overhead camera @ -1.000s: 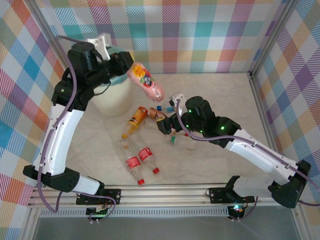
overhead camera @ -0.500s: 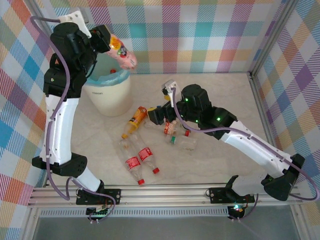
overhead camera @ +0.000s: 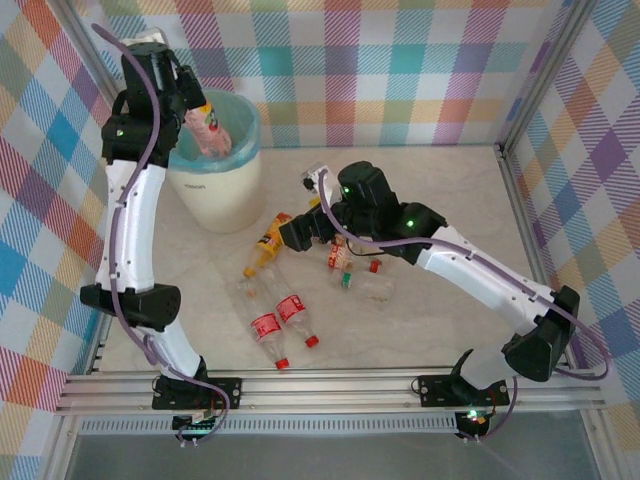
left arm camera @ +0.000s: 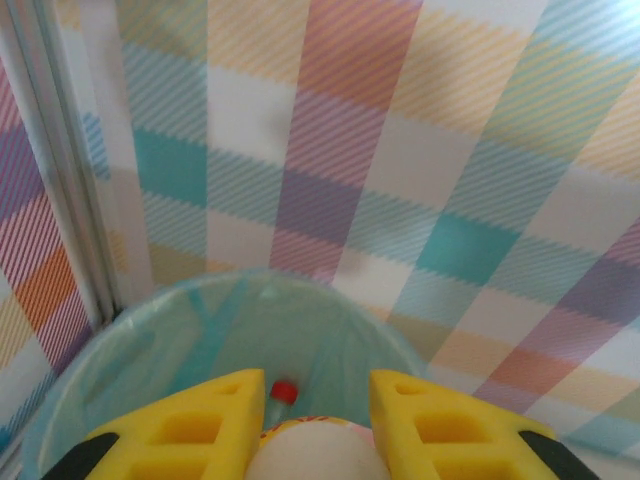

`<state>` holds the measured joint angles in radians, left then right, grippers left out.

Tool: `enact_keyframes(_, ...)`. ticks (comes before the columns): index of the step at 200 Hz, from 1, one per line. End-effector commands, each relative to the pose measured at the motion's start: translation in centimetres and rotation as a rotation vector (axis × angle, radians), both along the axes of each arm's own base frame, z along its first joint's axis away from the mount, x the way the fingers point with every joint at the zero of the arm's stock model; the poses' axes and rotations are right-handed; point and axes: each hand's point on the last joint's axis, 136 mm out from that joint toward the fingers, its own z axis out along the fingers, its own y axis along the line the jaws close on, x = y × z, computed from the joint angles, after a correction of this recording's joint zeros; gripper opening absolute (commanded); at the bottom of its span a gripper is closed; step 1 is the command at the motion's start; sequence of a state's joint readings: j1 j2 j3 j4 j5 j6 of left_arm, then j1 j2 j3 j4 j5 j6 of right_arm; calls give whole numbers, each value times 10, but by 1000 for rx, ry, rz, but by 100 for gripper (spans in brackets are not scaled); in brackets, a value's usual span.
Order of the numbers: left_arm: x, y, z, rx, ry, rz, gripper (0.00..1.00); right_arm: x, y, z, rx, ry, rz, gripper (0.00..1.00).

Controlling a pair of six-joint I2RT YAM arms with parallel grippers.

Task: Put the plastic bottles in the bin

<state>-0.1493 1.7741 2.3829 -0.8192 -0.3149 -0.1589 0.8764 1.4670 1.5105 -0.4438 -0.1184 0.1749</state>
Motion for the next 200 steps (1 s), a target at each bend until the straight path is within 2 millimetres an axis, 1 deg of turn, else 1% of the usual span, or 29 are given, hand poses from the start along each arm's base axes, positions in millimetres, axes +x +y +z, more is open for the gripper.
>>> enact_keyframes(1,6,2,-27,27,92,-29,0,-5,5,0,6,52,34,100)
enact_keyframes(31,16,0,-64,42,179,-49,0,-5,8,-7,-7,72,40,100)
enact_keyframes(73,24,-6,-109,35,273,-90,0,-4,8,-12,-21,84,38,100)
enact_keyframes(108,33,-3,-148,22,358,-96,0,-5,9,-13,-20,91,40,100)
enact_keyframes(142,40,-2,-169,-1,399,-106,0,-6,9,-14,-20,96,44,100)
enact_keyframes(166,44,-4,-183,-9,433,-119,0,-5,11,-19,-28,108,45,100)
enact_keyframes(200,48,-3,-196,-16,467,-123,0,-3,15,-23,-31,115,50,100)
